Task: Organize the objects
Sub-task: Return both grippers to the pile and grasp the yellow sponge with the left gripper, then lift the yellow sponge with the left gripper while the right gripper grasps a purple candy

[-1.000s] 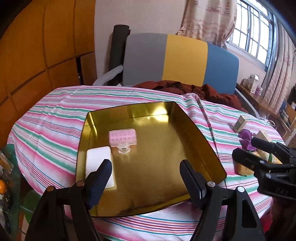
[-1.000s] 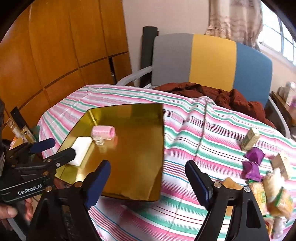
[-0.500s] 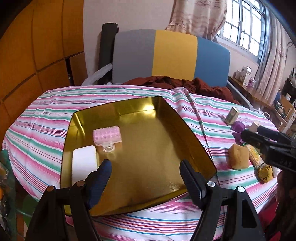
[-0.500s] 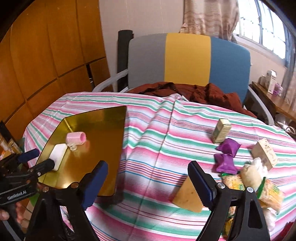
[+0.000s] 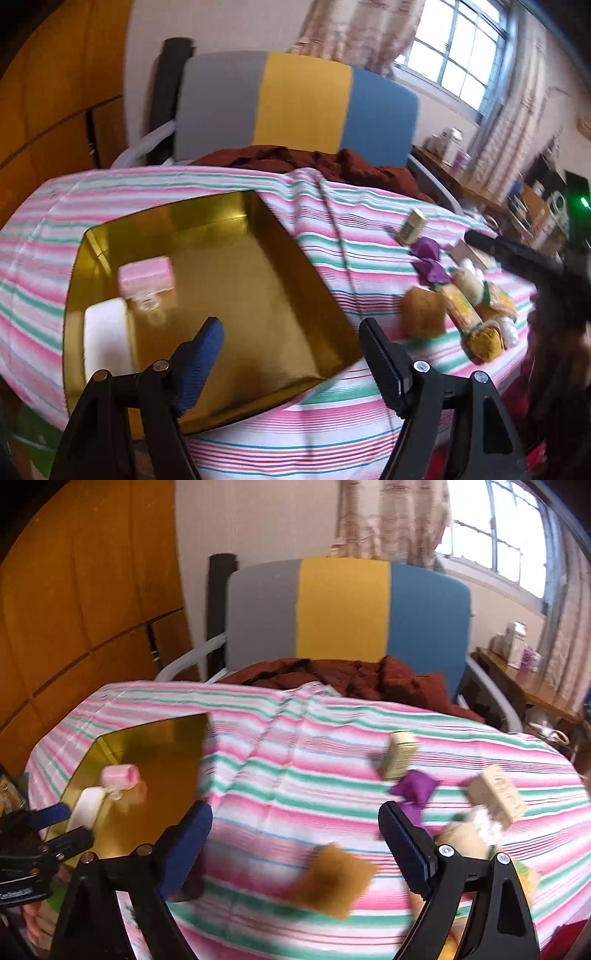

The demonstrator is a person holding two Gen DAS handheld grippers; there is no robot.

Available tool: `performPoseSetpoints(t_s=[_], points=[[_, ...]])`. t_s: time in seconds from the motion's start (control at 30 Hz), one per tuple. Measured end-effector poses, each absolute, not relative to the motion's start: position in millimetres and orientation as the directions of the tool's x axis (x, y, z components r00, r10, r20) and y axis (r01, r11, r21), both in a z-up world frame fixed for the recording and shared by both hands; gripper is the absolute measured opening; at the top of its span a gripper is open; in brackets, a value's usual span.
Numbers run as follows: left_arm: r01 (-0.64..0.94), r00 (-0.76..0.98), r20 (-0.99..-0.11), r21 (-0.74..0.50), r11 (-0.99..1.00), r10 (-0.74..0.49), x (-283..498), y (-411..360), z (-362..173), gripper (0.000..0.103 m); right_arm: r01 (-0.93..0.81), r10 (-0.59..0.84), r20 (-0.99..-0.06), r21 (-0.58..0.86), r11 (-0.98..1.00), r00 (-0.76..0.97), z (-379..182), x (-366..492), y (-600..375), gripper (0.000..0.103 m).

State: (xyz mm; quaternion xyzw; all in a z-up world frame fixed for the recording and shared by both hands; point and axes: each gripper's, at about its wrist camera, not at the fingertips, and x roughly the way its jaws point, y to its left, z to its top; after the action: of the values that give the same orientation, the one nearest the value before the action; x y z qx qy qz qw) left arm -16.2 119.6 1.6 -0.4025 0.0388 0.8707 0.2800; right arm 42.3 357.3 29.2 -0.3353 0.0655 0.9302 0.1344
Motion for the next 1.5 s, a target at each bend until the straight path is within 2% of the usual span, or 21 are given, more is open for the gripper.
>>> performPoseSetpoints(t_s=[0.27,0.43,0.53,0.7,0.97,1.1,1.17,1.27,1.5], points=[[-0.698,-0.421,-0.74,-0.105,-0.709,0.525,6.1,191.5,-1.7,0.076,-0.507,0.366,-0.625,0.056,-0.86,-0.689,23.5,69.8,463.4,0.095],[-0.781,-0.369,-0.748,-0.072,-0.621,0.552,16.2,240.0,-8.6,0.076,-0.595,0.352,-0.639,0.209,-0.776,-0.684,6.2,85.1,508.8,0.097],[-0.806,-0.35,-0.757,-0.056,-0.589,0.551,19.0,265.6,-18.9,0.076,-0.594,0.322,-0.629,0.283,-0.753,-0.707,6.2,89.4,520.4,0.097],[-0.814,-0.31,-0.783,-0.074,-0.575,0.539,14.4,299.6,-40.5,0.076,-0.606,0.331,-0.622,0.3,-0.737,-0.71,6.5,92.9,523.1,0.102],[-0.816,-0.307,-0.807,-0.05,-0.576,0.505,7.4,331.2,-68.8,0.076,-0.605,0.312,-0.627,0.328,-0.726,-0.714,3.9,91.5,526.9,0.102],[-0.807,-0.308,-0.822,-0.041,-0.589,0.479,-0.5,335.0,-83.8,0.066,-0.598,0.301,-0.636,0.321,-0.734,-0.711,1.7,87.9,525.9,0.102],[-0.803,-0.271,-0.828,-0.086,-0.589,0.49,-4.7,333.7,-90.9,0.063,-0.595,0.296,-0.641,0.317,-0.738,-0.708,0.7,86.6,525.0,0.102],[-0.794,-0.24,-0.826,-0.134,-0.592,0.509,-8.6,330.0,-97.7,0.062,-0.586,0.292,-0.641,0.308,-0.749,-0.71,0.7,84.1,521.8,0.102],[-0.811,-0.253,-0.796,-0.136,-0.569,0.55,-2.7,324.0,-102.5,0.064,-0.547,0.266,-0.667,0.253,-0.798,-0.696,-3.7,71.0,508.1,0.102]])
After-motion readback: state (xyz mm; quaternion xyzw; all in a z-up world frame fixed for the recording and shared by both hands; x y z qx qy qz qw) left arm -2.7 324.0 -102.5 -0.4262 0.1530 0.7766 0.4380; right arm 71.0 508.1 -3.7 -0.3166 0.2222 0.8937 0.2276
